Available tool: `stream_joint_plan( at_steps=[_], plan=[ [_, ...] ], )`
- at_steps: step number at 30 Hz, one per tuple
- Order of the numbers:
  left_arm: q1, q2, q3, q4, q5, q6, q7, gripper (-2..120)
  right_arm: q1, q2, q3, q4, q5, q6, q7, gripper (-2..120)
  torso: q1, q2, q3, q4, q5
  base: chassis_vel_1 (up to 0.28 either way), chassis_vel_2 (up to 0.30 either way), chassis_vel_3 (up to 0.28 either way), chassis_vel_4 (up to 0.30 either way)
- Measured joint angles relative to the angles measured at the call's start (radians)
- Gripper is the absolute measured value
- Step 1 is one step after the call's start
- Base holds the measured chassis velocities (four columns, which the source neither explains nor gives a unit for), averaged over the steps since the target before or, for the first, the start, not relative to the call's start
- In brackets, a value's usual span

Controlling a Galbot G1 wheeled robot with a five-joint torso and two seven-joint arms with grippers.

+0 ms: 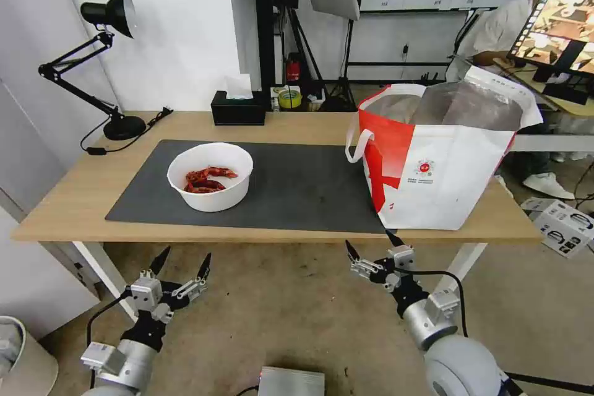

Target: Pick up the trash from the table and place it into the takeout bag.

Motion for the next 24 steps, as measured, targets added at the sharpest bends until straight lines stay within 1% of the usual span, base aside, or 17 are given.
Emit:
stream_joint_plan(
  at_steps=[11, 22, 24],
  plan=[
    [-0.005, 0.005, -0.001, 0.006, -0.004, -0.001, 0.001, 100, -0.011, 0.02, -0.004, -0.014, 0.002, 0.016, 0.005, 100, 0.0, 0.0, 0.0, 0.0, 0.0, 0.0, 0.0, 0.0, 0.0],
    [-0.008, 0.009, -0.006, 0.008, -0.011, -0.002, 0.001, 100, -0.014, 0.022, -0.004, -0.013, 0.001, 0.018, 0.008, 100, 0.0, 0.0, 0.0, 0.0001, -0.0001, 0.0, 0.0, 0.0, 0.0],
    [-0.019, 0.023, -0.02, -0.003, -0.033, 0.014, -0.002, 100, -0.014, 0.022, -0.004, -0.013, 0.001, 0.018, 0.008, 100, 0.0, 0.0, 0.0, 0.0001, -0.0001, 0.0, 0.0, 0.0, 0.0]
  ],
)
